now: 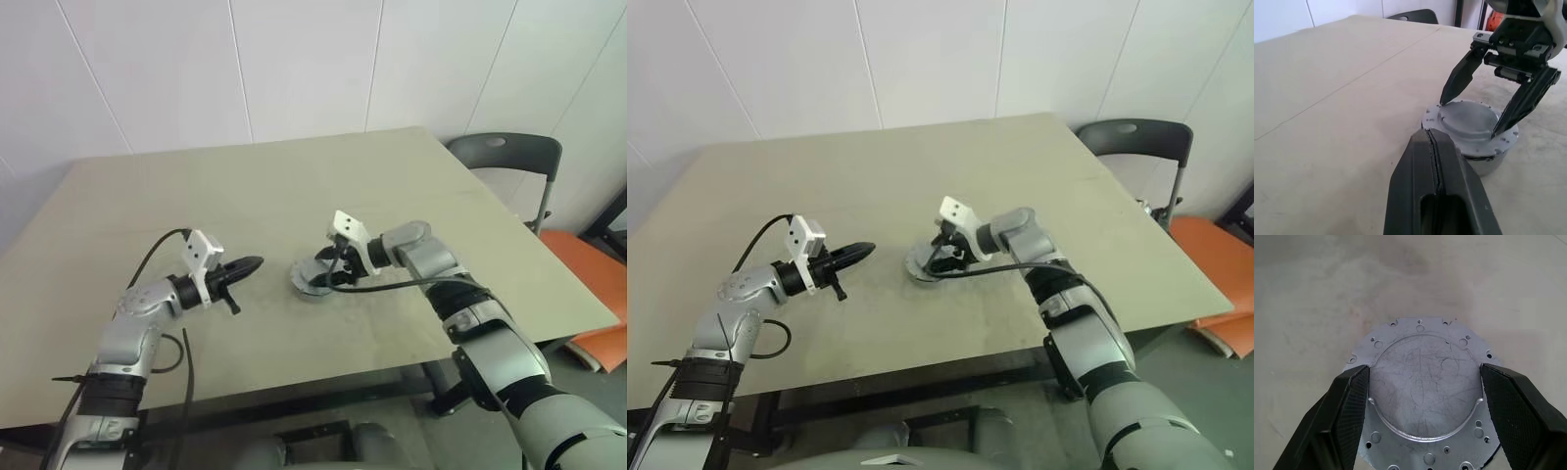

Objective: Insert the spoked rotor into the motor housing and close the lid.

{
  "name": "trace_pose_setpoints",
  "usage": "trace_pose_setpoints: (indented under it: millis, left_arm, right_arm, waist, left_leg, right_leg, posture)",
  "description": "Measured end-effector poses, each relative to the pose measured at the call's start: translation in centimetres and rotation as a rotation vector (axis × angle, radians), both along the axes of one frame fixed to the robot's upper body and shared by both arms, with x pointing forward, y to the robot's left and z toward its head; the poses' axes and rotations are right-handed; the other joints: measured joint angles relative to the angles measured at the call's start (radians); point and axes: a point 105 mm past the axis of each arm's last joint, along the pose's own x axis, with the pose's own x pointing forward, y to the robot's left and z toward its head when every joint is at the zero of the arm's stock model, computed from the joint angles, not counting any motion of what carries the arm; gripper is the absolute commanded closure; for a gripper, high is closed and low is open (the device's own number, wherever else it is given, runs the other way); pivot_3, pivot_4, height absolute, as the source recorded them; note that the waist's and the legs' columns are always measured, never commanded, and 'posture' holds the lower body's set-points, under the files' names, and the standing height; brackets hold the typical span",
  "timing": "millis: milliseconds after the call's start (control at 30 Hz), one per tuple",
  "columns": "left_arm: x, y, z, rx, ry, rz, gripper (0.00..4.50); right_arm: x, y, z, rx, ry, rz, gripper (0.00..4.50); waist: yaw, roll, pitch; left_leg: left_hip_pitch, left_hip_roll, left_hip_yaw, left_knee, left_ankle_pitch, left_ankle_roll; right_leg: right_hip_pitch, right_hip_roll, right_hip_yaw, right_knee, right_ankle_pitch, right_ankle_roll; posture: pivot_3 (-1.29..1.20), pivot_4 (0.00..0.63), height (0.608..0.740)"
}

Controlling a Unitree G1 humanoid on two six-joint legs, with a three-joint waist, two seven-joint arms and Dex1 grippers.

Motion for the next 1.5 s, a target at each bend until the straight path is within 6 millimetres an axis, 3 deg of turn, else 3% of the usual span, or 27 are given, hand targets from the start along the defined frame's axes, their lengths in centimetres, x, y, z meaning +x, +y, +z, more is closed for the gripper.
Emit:
trace_pose_setpoints:
  millis: [367, 667, 767, 900, 1000, 1500]
  left_arm:
    - [0.0, -0.4, 0.4, -0.002, -0.014, 0.0, 4.5]
    - [-0.1, -0.8, 0.1, -0.001, 0.002, -0.013, 4.5]
    - [-0.1, -0.8, 0.1, -0.002, 0.003, -0.015, 4.5]
    - [-0.1, -1.0, 0.1, -0.007, 0.002, -0.02, 4.5]
    - [-0.1, -1.0, -0.1, -0.008, 0.002, -0.021, 4.5]
    - [-0.2, -0.9, -0.5, -0.012, 0.01, -0.034, 4.5]
  right_arm:
    - [0.4, 0.2, 0.0, -0.011, -0.067, -0.024, 1.28]
    - [-1.9, -2.1, 0.5, -0.071, 0.058, 0.093, 1.28]
    - [-1.4, -2.0, 0.2, -0.064, 0.045, 0.059, 1.28]
    - [1.3, -1.5, 0.2, -0.021, -0.017, -0.115, 1.28]
    - [1.9, -1.9, 0.1, -0.02, -0.039, -0.152, 1.28]
    - [1.0, -2.7, 0.5, -0.029, 0.036, -0.088, 1.28]
  waist:
    - [0.001, 0.0, 0.0]
    - [0.013, -0.001, -0.001]
    - [0.024, -0.001, 0.0]
    - [0.024, -0.001, 0.0]
    - [0.028, 0.0, 0.0]
    - [0.028, 0.0, 0.0]
  left_leg:
    - [0.0, 0.0, 0.0, 0.0, 0.0, 0.0]
    - [0.001, 0.0, 0.0, 0.0, 0.0, 0.0]
    - [0.001, 0.0, 0.0, 0.0, 0.0, 0.0]
    - [0.001, 0.0, 0.0, 0.001, 0.002, -0.002]
    - [0.001, 0.0, 0.0, 0.001, 0.002, -0.002]
    - [0.001, 0.0, 0.0, 0.001, 0.002, -0.002]
  right_leg:
    - [0.0, 0.0, 0.0, 0.0, 0.0, 0.0]
    - [0.002, 0.0, -0.001, -0.002, 0.0, 0.0]
    - [0.002, 0.0, -0.001, -0.002, 0.0, 0.0]
    - [0.002, 0.0, 0.0, -0.001, 0.001, -0.002]
    - [0.002, 0.001, 0.0, -0.001, 0.001, -0.003]
    - [0.002, 0.001, 0.0, -0.001, 0.001, -0.002]
  posture:
    - [0.0, 0.0, 0.74]
    - [0.0, 0.0, 0.74]
    - [0.0, 0.0, 0.74]
    - [0.0, 0.0, 0.74]
    - [0.0, 0.0, 0.74]
    - [0.0, 0.0, 0.74]
